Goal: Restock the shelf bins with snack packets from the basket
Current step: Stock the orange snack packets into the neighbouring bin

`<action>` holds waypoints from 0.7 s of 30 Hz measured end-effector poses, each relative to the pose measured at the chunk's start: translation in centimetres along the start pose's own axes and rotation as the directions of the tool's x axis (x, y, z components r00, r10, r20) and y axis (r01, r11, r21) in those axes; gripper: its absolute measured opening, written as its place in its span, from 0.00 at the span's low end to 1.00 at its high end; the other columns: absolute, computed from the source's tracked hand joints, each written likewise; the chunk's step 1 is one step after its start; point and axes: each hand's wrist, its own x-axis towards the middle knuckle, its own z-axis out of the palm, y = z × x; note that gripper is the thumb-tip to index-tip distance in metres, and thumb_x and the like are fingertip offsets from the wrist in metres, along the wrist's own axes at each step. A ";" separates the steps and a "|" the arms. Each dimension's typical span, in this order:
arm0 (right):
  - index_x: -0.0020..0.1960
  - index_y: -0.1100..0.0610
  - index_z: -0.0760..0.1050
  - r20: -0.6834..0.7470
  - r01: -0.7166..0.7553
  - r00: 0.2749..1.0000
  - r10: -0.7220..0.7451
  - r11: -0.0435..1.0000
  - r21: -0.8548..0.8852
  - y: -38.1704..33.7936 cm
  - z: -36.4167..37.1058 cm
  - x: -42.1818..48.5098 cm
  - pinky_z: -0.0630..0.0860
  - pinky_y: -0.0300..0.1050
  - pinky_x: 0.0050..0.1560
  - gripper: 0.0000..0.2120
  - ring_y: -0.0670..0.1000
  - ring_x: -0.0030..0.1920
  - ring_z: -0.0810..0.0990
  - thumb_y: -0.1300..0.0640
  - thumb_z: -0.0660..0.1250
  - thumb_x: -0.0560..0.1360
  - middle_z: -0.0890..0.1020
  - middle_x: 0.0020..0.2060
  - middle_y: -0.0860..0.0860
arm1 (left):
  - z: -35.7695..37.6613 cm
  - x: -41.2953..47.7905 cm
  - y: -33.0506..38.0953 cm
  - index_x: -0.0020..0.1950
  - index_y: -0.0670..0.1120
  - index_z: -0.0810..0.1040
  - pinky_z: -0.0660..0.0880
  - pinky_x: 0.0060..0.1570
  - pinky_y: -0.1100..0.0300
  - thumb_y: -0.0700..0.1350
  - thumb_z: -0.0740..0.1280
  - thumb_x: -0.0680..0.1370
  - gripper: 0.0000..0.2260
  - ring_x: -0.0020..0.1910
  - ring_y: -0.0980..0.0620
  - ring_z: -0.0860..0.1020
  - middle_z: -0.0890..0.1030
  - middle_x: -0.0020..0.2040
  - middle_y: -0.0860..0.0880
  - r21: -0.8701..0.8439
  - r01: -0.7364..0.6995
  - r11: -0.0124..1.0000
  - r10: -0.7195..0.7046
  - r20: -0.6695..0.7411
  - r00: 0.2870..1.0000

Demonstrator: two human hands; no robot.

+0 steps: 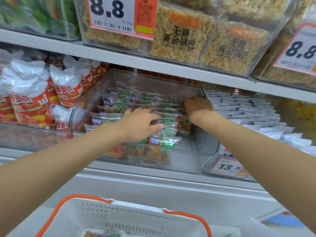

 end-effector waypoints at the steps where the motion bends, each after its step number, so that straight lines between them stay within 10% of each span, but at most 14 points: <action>1: 0.60 0.59 0.76 -0.011 -0.007 1.000 0.007 1.000 -0.008 0.0 0.1 0.1 0.75 0.48 0.49 0.12 0.58 0.53 0.81 0.62 0.67 0.77 0.81 0.52 0.56 | 0.0 0.0 0.0 0.75 0.58 0.64 0.45 0.73 0.43 0.62 0.52 0.81 0.23 0.78 0.49 0.52 0.52 0.80 0.52 -0.005 0.000 1.000 0.000 -0.003 1.000; 8: 0.72 0.56 0.64 0.004 0.059 0.998 -0.061 0.987 0.152 1.0 -1.8 -0.6 0.75 0.50 0.50 0.29 0.62 0.56 0.77 0.64 0.69 0.74 0.73 0.59 0.58 | 0.1 0.1 -0.1 0.74 0.58 0.65 0.46 0.73 0.44 0.62 0.53 0.81 0.23 0.77 0.49 0.53 0.53 0.79 0.52 -0.021 -0.003 1.000 0.002 -0.013 1.000; 13: 0.54 0.59 0.66 -0.053 0.099 0.995 -0.085 0.933 0.345 1.2 -3.6 -4.6 0.65 0.42 0.31 0.10 0.54 0.36 0.71 0.65 0.64 0.75 0.71 0.38 0.54 | 0.0 0.0 -0.3 0.71 0.58 0.70 0.49 0.73 0.44 0.60 0.56 0.81 0.20 0.77 0.49 0.54 0.56 0.79 0.51 -0.038 -0.021 0.999 0.020 -0.044 0.999; 17: 0.50 0.66 0.75 0.018 0.051 0.998 -0.065 0.903 0.427 1.1 -3.0 -5.5 0.77 0.49 0.40 0.07 0.59 0.42 0.79 0.64 0.62 0.75 0.80 0.43 0.60 | 0.0 -0.1 -0.2 0.69 0.57 0.73 0.53 0.73 0.43 0.59 0.56 0.81 0.18 0.77 0.51 0.55 0.59 0.78 0.50 -0.058 -0.017 0.998 0.013 -0.070 0.997; 21: 0.50 0.67 0.75 0.461 -0.382 0.884 -0.084 0.441 0.812 -1.5 -1.6 -6.1 0.82 0.55 0.49 0.10 0.62 0.44 0.84 0.61 0.60 0.80 0.81 0.43 0.61 | 0.2 -0.3 -0.5 0.71 0.58 0.71 0.53 0.73 0.42 0.60 0.56 0.81 0.20 0.77 0.48 0.56 0.57 0.79 0.50 -0.018 0.011 1.000 -0.012 -0.056 0.998</action>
